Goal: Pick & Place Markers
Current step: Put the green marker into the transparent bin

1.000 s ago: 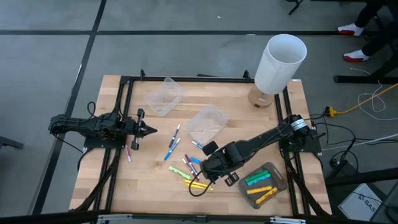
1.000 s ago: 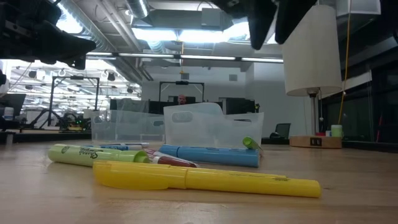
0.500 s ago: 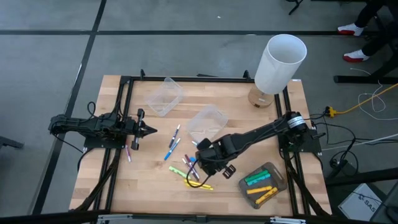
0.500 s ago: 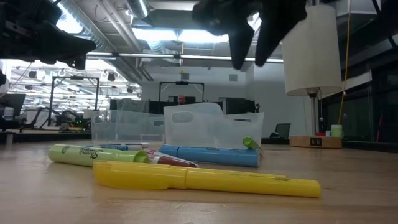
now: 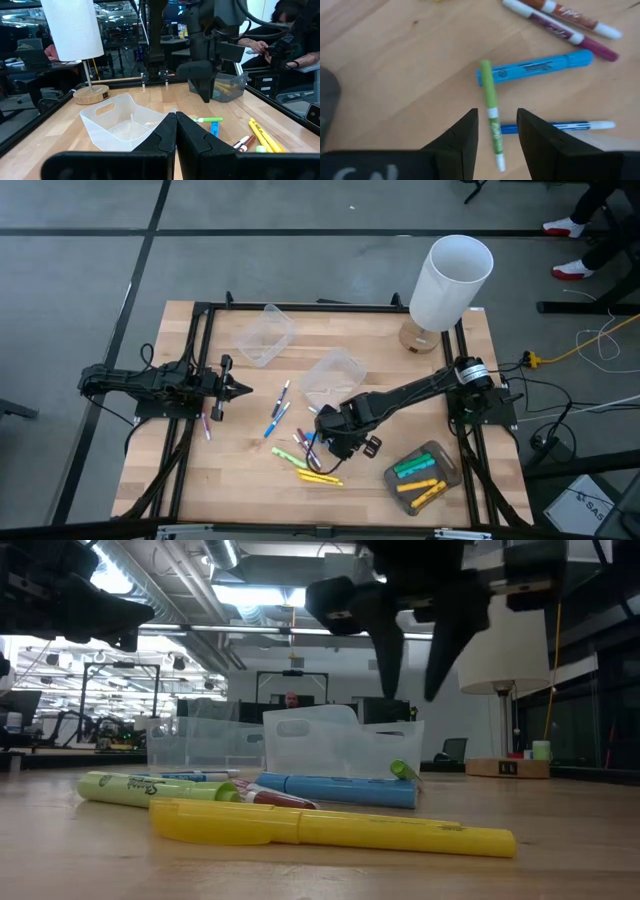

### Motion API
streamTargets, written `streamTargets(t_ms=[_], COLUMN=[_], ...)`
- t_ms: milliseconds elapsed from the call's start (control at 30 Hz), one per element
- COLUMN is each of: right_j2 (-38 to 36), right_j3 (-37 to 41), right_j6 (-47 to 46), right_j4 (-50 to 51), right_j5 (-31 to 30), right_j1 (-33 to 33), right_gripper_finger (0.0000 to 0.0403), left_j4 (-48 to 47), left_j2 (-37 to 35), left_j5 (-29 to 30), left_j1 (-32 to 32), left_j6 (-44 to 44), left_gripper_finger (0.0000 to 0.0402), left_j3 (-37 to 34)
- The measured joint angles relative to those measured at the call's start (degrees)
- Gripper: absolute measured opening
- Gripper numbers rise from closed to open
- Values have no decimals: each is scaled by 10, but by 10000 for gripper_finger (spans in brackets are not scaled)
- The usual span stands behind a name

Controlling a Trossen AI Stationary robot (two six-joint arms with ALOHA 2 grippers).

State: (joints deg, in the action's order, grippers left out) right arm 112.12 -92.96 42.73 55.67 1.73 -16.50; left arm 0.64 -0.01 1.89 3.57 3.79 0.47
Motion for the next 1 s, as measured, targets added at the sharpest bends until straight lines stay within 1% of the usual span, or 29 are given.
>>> streamTargets(t_ms=[100, 500, 800, 1000], right_j2=[0, 0, 0, 0], right_j3=[12, 61, 63, 63], right_j6=[2, 42, 50, 59], right_j4=[-25, -55, -88, -87], right_j5=[0, 0, 0, 0], right_j1=[7, 8, 11, 11], right_gripper_finger=[133, 133, 133, 133], left_j4=[0, 0, 0, 0], left_j2=[0, 0, 0, 0], left_j5=[0, 0, 0, 0], left_j1=[0, 0, 0, 0], left_j6=[0, 0, 0, 0], left_gripper_finger=[4, 4, 4, 4], left_j3=[0, 0, 0, 0])
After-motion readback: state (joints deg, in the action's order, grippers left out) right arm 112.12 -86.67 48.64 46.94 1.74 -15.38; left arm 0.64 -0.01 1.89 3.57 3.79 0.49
